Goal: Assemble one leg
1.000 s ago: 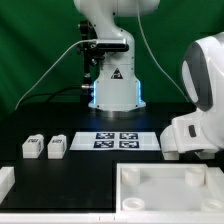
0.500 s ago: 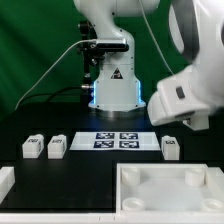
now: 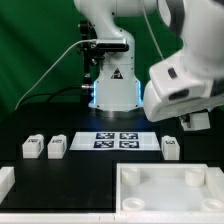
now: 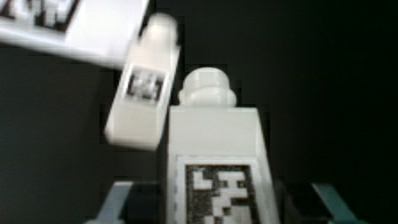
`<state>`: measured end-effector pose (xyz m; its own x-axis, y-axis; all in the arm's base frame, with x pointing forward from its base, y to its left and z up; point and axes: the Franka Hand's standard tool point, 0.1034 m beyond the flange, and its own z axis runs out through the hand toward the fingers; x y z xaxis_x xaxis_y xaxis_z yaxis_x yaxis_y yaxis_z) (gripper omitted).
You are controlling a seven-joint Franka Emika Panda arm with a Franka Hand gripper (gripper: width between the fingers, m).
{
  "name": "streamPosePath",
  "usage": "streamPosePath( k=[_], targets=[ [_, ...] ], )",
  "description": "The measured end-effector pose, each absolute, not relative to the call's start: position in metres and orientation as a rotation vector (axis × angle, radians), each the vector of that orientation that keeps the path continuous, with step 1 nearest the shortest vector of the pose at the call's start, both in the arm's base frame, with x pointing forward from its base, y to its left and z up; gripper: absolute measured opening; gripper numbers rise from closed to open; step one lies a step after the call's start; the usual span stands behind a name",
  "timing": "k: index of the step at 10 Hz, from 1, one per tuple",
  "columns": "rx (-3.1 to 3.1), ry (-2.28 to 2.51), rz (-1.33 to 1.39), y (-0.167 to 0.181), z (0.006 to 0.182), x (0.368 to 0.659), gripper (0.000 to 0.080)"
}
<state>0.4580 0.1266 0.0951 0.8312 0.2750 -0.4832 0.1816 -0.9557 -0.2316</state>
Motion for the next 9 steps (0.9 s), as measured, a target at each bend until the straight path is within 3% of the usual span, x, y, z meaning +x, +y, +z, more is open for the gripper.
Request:
streamPosePath(
  k=[3, 5, 9],
  targets=[
    [-2.919, -0.383, 0.247, 0.082, 0.128, 0.548, 0.0291],
    [-2.945, -0.367, -0.014, 0.078, 0.135, 0.573, 0.0291],
    [-2.976, -0.351, -0.613, 0.057, 0.127, 0.577, 0.0292]
  ],
)
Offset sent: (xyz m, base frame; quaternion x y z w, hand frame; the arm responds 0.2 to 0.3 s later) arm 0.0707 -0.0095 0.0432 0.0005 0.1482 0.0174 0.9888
